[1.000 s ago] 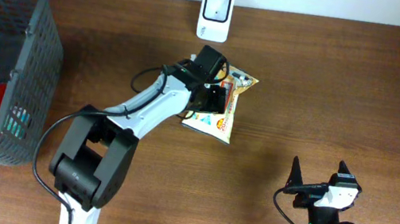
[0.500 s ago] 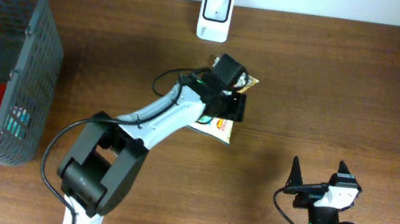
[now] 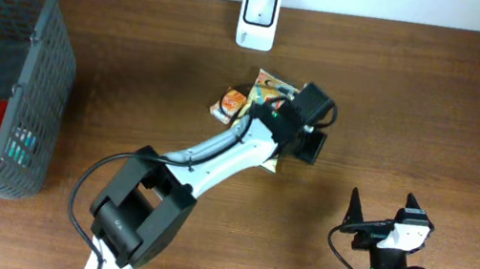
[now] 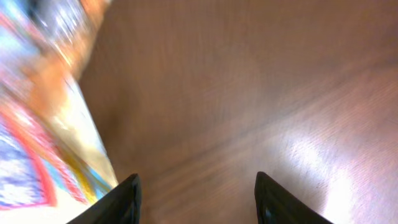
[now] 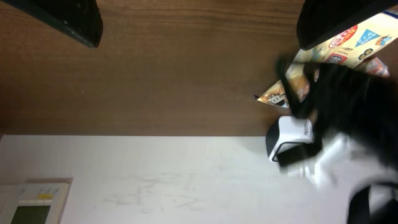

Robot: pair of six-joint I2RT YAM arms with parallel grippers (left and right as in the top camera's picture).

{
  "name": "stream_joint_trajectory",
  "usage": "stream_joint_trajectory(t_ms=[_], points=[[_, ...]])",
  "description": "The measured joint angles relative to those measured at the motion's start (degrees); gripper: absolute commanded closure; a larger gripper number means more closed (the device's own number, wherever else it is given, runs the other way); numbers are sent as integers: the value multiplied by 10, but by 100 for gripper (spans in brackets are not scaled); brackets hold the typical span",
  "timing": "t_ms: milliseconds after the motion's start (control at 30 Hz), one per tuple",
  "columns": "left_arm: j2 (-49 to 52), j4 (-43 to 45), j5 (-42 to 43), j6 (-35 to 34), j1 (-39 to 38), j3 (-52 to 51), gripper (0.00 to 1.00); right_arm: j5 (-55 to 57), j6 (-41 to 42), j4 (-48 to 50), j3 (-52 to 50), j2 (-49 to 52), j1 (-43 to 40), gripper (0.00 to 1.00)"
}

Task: Scan the item barcode
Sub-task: 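Carry the orange packet to the scanner and release it beside the bag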

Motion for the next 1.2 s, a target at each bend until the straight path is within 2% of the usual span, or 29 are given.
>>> stream_joint_trajectory(t_ms=[167, 233, 367, 533, 700, 800, 933, 1000, 1100, 1200], points=[[-7, -33, -123, 12, 21, 61, 37, 0, 0, 0, 0, 0, 0, 1], [-6, -47, -137, 8, 30, 60, 34, 0, 0, 0, 0, 0, 0, 2], [23, -52, -149, -12, 36, 60, 36, 0, 0, 0, 0, 0, 0, 1], [87, -50, -68, -33, 35, 60, 40, 0, 0, 0, 0, 0, 0, 1], [89, -41, -26, -59, 35, 60, 53, 0, 0, 0, 0, 0, 0, 2], [92, 4, 25, -66, 35, 59, 57, 0, 0, 0, 0, 0, 0, 1], [97, 94, 138, -91, 35, 60, 69, 0, 0, 0, 0, 0, 0, 2], [97, 99, 165, -98, 37, 64, 71, 0, 0, 0, 0, 0, 0, 1], [98, 62, 193, -89, 48, 97, 68, 0, 0, 0, 0, 0, 0, 2], [98, -42, 186, -64, 78, 172, 66, 0, 0, 0, 0, 0, 0, 1]])
